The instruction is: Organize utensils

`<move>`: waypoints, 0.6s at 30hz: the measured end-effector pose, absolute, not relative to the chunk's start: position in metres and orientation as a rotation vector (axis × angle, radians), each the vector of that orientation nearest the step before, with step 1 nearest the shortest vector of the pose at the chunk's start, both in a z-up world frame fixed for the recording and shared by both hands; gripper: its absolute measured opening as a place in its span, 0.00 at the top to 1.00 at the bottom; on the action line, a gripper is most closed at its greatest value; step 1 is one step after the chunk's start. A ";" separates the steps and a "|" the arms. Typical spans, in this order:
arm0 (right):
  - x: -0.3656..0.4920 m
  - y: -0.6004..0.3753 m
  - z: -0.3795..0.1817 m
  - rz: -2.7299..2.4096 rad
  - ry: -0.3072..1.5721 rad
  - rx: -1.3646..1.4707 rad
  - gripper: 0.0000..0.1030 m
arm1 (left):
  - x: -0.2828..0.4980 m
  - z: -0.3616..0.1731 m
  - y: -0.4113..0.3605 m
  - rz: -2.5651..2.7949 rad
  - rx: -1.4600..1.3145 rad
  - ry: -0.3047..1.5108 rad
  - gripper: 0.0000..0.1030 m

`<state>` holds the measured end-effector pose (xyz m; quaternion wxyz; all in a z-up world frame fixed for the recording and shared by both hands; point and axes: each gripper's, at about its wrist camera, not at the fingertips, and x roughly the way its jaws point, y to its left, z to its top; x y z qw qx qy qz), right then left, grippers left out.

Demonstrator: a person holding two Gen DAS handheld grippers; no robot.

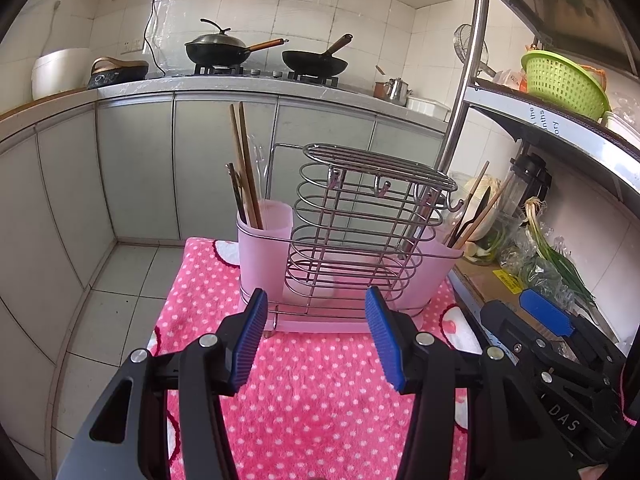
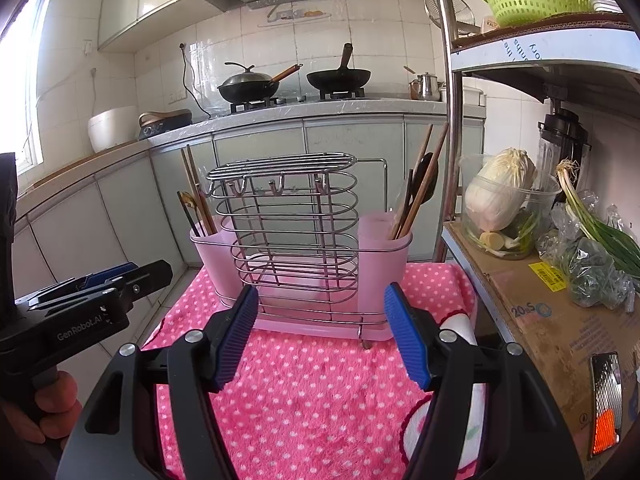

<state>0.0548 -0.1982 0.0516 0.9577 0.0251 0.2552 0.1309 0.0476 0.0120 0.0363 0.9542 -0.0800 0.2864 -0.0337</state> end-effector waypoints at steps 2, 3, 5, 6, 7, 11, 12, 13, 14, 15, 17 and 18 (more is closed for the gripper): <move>0.055 -0.198 0.051 0.266 0.517 0.050 0.36 | 0.048 0.036 0.012 -0.069 -0.163 0.582 0.51; 0.055 -0.198 0.051 0.267 0.517 0.050 0.36 | 0.048 0.036 0.012 -0.069 -0.163 0.582 0.51; 0.055 -0.198 0.051 0.266 0.517 0.049 0.36 | 0.048 0.036 0.012 -0.069 -0.163 0.583 0.51; 0.055 -0.198 0.051 0.267 0.518 0.050 0.36 | 0.048 0.036 0.012 -0.070 -0.163 0.584 0.51; 0.055 -0.198 0.051 0.267 0.518 0.050 0.36 | 0.048 0.036 0.012 -0.071 -0.163 0.584 0.51; 0.055 -0.198 0.050 0.270 0.520 0.049 0.36 | 0.049 0.036 0.013 -0.072 -0.163 0.586 0.51; 0.055 -0.198 0.050 0.270 0.521 0.049 0.36 | 0.049 0.035 0.013 -0.072 -0.162 0.586 0.51; 0.055 -0.198 0.049 0.271 0.521 0.049 0.36 | 0.049 0.034 0.013 -0.073 -0.161 0.587 0.51; 0.055 -0.198 0.049 0.271 0.521 0.049 0.36 | 0.050 0.034 0.013 -0.073 -0.160 0.589 0.51; 0.055 -0.198 0.049 0.271 0.521 0.048 0.36 | 0.050 0.033 0.013 -0.073 -0.160 0.590 0.51; 0.056 -0.198 0.048 0.272 0.522 0.045 0.36 | 0.051 0.032 0.013 -0.070 -0.157 0.588 0.51; 0.056 -0.198 0.047 0.271 0.523 0.043 0.36 | 0.051 0.032 0.012 -0.068 -0.154 0.586 0.51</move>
